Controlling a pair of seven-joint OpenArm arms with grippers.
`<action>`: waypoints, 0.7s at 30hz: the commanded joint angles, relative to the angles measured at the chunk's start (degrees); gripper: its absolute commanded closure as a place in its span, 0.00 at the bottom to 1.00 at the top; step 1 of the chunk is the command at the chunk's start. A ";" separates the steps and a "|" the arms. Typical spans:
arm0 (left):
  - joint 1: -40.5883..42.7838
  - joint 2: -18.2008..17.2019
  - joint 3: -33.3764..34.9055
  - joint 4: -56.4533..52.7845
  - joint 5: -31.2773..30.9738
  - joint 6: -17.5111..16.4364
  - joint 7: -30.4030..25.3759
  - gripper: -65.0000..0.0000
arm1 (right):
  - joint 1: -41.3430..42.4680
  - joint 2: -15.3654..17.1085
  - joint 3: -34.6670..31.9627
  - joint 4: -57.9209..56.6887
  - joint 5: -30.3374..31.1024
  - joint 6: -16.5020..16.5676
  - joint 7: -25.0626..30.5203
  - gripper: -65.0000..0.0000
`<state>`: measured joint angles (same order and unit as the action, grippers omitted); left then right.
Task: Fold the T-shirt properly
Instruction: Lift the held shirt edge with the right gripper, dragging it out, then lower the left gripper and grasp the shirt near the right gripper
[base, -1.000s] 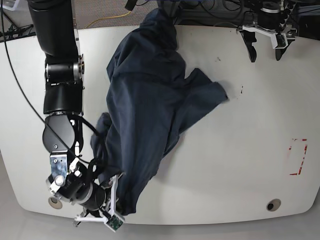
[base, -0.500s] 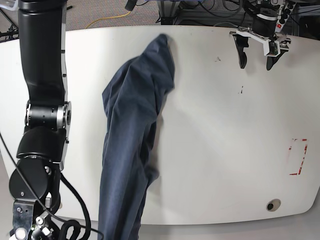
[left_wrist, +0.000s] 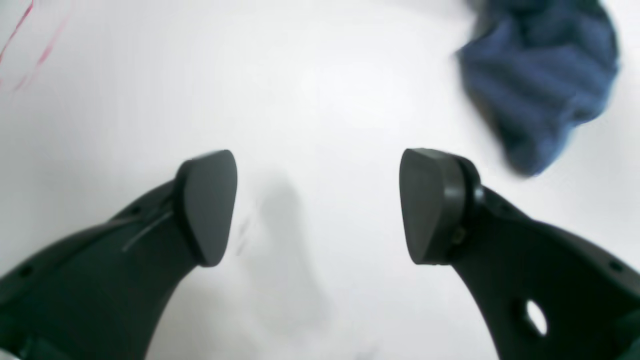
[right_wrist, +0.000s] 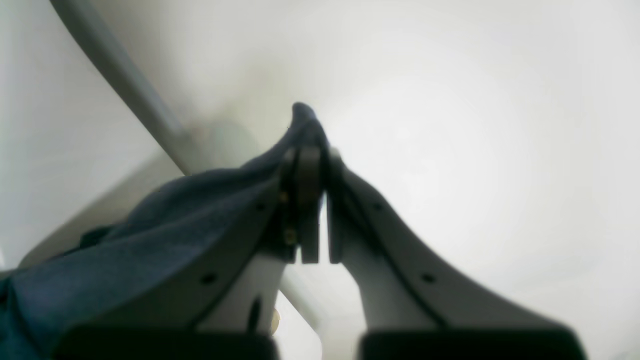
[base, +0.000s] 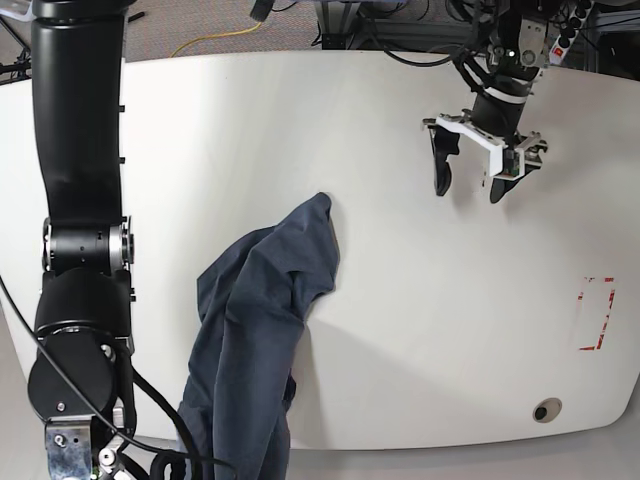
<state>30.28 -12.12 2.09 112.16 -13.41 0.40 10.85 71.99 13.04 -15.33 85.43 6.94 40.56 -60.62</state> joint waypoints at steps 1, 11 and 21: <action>-3.51 -0.23 2.00 0.94 -0.09 -0.10 1.85 0.26 | 2.81 0.11 0.52 0.77 -0.21 -0.56 1.50 1.00; -16.00 -0.14 12.46 -6.44 0.00 -0.10 8.44 0.13 | 2.81 0.02 0.52 0.68 -0.21 -0.56 1.50 1.00; -24.96 -0.41 25.12 -16.64 0.00 -0.10 8.44 0.13 | 2.81 0.37 0.70 0.68 -0.21 -0.56 1.50 1.00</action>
<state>7.22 -12.60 25.61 95.81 -13.41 0.23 21.04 72.27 13.17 -15.20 85.45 6.90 40.56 -60.29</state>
